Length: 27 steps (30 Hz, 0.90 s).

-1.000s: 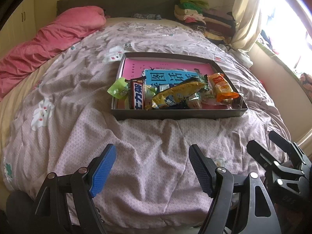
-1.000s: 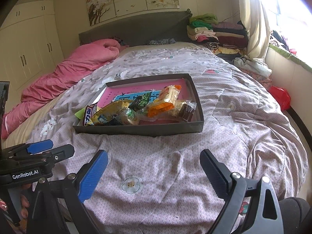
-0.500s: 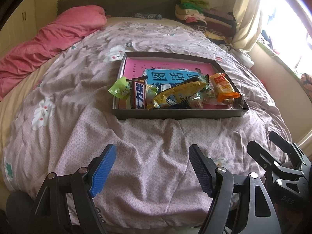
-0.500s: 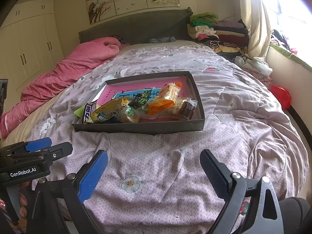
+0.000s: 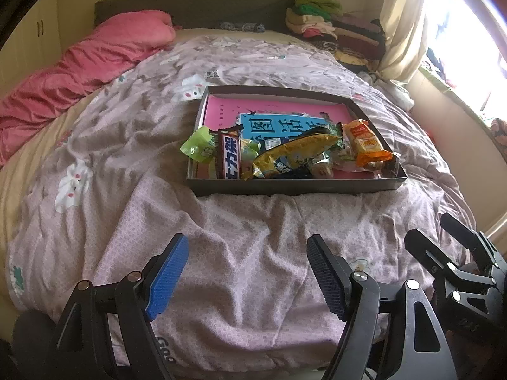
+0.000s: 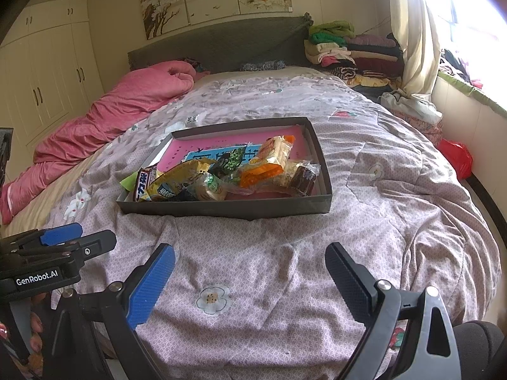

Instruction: Organize snacks

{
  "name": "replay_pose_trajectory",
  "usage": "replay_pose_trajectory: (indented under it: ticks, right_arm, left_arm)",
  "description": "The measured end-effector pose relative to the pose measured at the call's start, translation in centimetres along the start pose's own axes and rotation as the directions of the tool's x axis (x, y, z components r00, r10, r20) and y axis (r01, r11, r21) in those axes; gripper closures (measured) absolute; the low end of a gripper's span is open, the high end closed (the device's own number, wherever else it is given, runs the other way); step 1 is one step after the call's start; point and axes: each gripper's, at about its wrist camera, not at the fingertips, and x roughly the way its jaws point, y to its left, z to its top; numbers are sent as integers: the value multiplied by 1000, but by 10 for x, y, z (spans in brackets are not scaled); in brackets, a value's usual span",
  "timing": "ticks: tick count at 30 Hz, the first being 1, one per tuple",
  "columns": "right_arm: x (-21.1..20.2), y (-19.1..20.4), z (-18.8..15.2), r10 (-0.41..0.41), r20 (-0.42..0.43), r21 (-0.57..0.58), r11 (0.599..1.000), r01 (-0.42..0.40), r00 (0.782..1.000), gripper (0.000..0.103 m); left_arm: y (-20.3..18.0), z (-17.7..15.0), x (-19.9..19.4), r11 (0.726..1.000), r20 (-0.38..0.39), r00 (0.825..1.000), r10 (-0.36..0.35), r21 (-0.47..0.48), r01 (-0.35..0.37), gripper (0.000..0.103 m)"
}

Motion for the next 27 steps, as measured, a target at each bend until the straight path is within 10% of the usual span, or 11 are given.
replay_pose_trajectory:
  ticks: [27]
  right_arm:
    - [7,-11,1,-21,10,39,999,21,1000,7]
  left_arm:
    - [27,12,18,998,19,999,-43,-48,44,25]
